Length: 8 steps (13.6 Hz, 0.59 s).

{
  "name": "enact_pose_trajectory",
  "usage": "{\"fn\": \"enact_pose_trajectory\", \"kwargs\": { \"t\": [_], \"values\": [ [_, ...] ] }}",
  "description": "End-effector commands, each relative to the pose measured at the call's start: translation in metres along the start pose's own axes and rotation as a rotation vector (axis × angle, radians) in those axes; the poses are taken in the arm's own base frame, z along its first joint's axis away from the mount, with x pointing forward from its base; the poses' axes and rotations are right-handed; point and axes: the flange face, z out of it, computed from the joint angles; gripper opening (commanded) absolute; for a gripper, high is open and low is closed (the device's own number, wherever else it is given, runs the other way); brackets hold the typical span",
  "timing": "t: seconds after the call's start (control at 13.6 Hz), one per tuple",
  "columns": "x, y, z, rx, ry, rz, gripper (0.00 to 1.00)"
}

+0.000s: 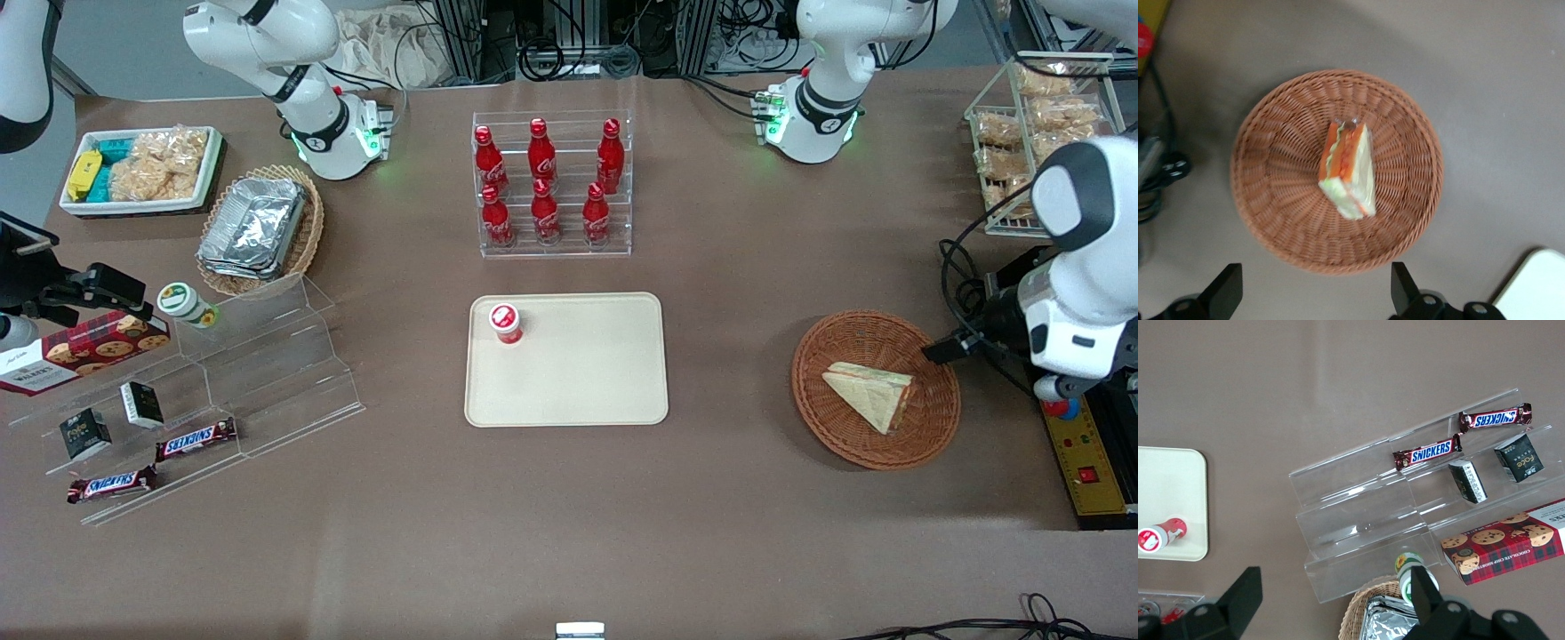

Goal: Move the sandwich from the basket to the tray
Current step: 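Close the left gripper on the wrapped sandwich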

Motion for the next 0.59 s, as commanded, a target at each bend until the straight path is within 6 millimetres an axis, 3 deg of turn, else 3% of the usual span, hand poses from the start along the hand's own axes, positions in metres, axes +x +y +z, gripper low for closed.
{"fn": "enact_pose_trajectory", "kwargs": {
  "t": [0.0,0.15,0.52],
  "values": [
    [0.010,-0.001,0.038,-0.042,0.013,-0.054,1.00],
    [0.016,-0.004,0.080,-0.055,0.036,-0.072,1.00],
    [0.024,-0.006,0.135,-0.122,0.052,-0.157,1.00]
  ]
}}
